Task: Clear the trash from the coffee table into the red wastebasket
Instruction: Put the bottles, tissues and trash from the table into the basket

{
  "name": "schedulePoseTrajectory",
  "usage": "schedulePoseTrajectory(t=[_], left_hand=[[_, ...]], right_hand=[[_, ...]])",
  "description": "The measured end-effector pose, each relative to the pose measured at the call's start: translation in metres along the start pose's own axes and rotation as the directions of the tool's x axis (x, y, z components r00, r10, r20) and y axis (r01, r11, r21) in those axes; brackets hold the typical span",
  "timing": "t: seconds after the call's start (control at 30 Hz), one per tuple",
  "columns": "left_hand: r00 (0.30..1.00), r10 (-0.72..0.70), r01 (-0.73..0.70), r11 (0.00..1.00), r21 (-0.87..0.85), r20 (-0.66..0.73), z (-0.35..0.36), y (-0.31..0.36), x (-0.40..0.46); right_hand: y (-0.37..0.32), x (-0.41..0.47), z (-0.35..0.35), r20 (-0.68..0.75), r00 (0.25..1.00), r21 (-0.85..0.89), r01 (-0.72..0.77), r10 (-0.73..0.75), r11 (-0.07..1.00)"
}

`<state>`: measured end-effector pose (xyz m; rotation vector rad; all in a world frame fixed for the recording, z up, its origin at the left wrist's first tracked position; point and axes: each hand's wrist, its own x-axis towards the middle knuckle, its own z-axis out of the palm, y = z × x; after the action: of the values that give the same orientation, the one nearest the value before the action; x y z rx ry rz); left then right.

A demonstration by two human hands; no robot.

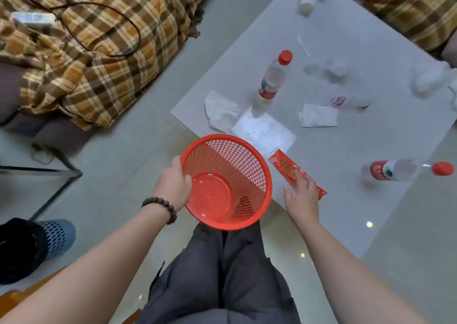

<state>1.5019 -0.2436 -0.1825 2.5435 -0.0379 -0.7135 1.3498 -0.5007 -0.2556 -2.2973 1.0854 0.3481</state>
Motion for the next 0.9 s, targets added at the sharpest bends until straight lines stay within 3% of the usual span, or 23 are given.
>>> schedulePoseTrajectory(t=[0.2,0.4,0.57,0.7,0.8,0.9], left_hand=[[0.998,-0.057,0.058,0.998,0.029,-0.022,0.016,-0.008,0.014],[0.995,-0.102,0.102,0.993,0.062,-0.007,0.018,-0.005,0.019],[0.995,-0.101,0.102,0.993,0.052,-0.022,0.014,0.009,0.021],[0.996,-0.075,0.076,0.996,0.046,-0.041,0.005,0.024,0.019],[0.997,-0.035,0.041,0.996,0.077,-0.068,-0.003,0.032,0.016],[0.998,-0.027,0.032,0.995,0.098,-0.058,-0.012,0.042,0.013]], right_hand=[[0.02,0.058,0.031,0.119,0.992,-0.256,-0.009,0.041,0.967],[0.022,0.088,0.049,0.094,0.994,-0.259,-0.034,0.06,0.965],[0.028,0.109,0.037,0.091,0.996,-0.145,-0.008,0.021,0.989],[0.023,0.111,0.006,0.102,0.991,-0.015,-0.085,0.086,0.996],[0.007,0.099,-0.025,0.033,0.991,0.164,-0.132,0.128,0.978],[-0.017,0.079,-0.067,-0.121,0.989,0.387,-0.028,0.081,0.922]])
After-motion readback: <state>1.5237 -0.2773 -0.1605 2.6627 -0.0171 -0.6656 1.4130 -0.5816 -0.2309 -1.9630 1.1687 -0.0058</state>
